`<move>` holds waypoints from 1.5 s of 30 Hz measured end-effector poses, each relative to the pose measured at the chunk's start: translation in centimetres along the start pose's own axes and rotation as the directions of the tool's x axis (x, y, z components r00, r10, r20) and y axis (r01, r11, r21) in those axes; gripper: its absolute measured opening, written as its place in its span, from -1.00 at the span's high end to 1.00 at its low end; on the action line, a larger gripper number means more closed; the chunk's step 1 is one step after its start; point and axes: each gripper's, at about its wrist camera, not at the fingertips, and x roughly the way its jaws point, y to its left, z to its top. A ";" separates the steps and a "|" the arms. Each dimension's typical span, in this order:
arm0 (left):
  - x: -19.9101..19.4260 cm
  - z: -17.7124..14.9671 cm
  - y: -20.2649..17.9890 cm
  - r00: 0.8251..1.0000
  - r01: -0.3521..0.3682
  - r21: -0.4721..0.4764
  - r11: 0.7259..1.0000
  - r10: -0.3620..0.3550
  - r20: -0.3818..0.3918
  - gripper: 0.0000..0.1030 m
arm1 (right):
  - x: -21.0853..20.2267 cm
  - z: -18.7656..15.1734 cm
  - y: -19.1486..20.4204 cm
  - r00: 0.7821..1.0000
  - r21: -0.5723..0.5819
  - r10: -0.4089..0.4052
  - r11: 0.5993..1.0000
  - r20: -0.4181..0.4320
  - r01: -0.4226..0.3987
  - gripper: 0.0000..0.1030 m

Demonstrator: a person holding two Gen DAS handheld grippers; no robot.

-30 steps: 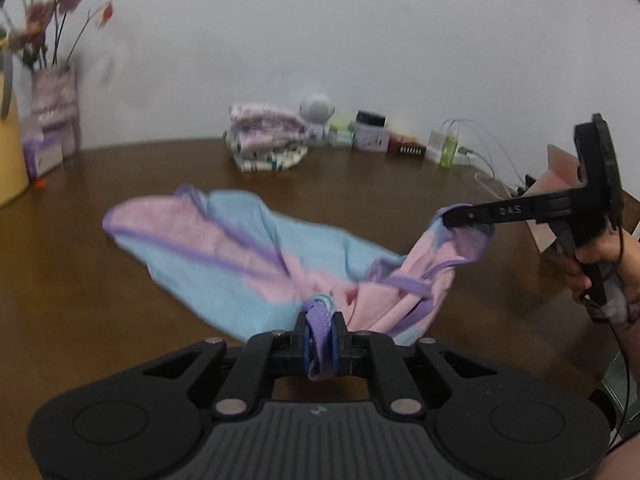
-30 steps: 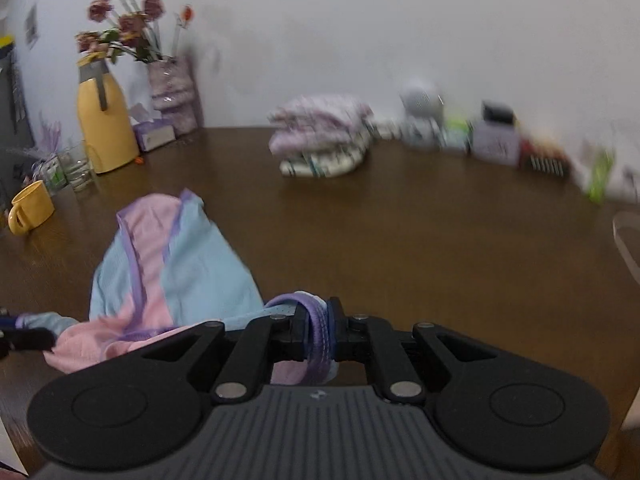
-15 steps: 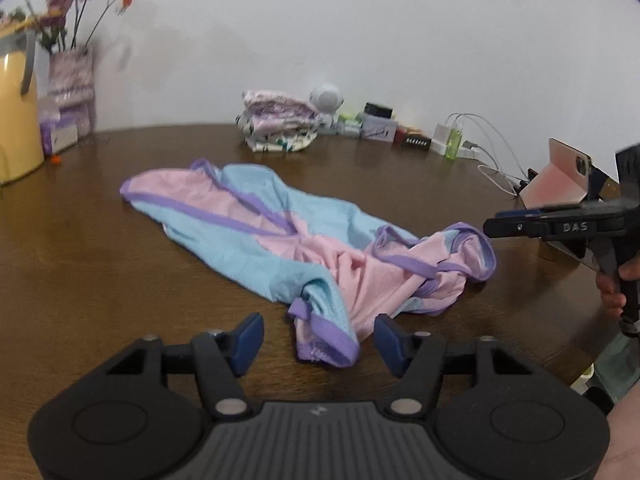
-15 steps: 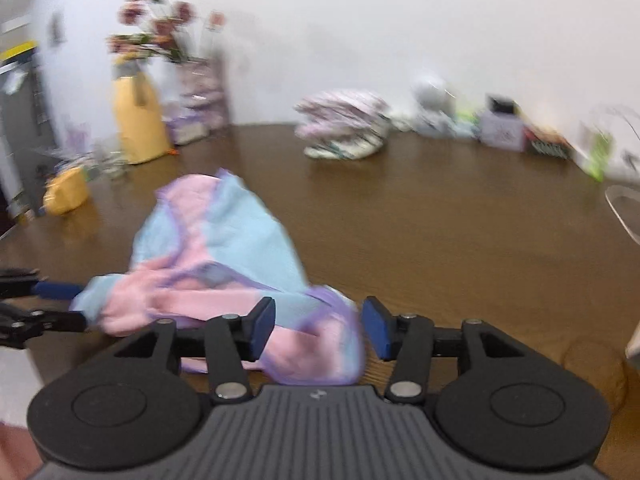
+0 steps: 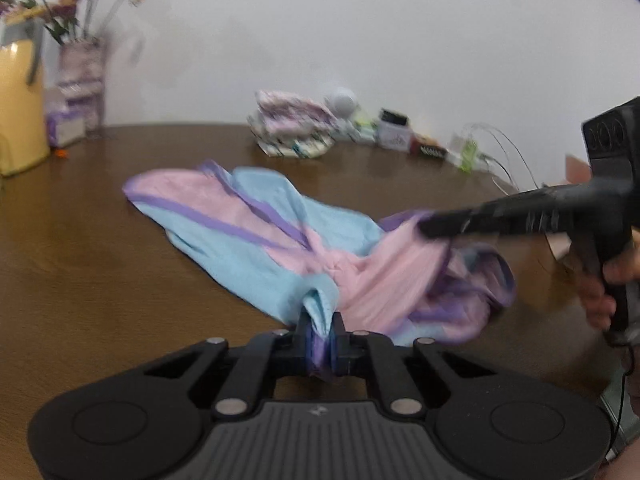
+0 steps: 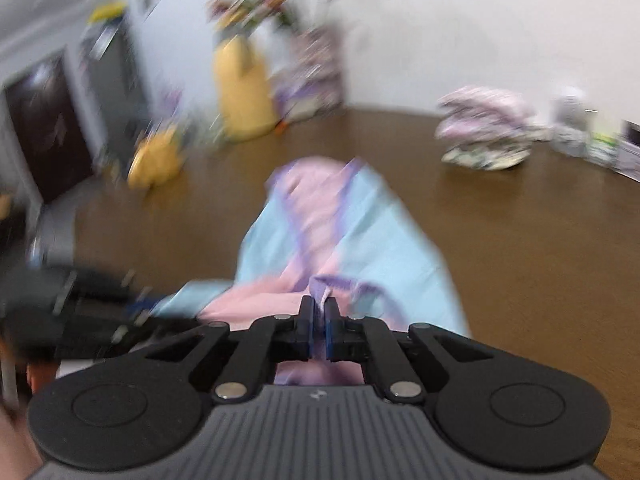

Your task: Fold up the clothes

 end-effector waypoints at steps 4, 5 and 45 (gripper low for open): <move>-0.6 2.4 1.5 0.997 -0.034 -0.027 0.999 0.035 0.063 0.87 | -1.3 3.4 -4.1 0.990 0.143 -0.069 0.988 0.119 0.052 0.92; -0.6 3.0 1.7 0.996 -0.043 -0.029 0.999 0.045 0.077 0.87 | -1.3 4.1 -5.0 0.988 0.169 -0.082 0.984 0.131 0.059 0.92; 10.0 3.6 -7.8 0.954 0.251 0.326 0.912 -0.176 -0.241 0.54 | -1.7 -4.6 -8.3 0.988 -0.175 -0.056 0.984 -0.145 0.030 0.40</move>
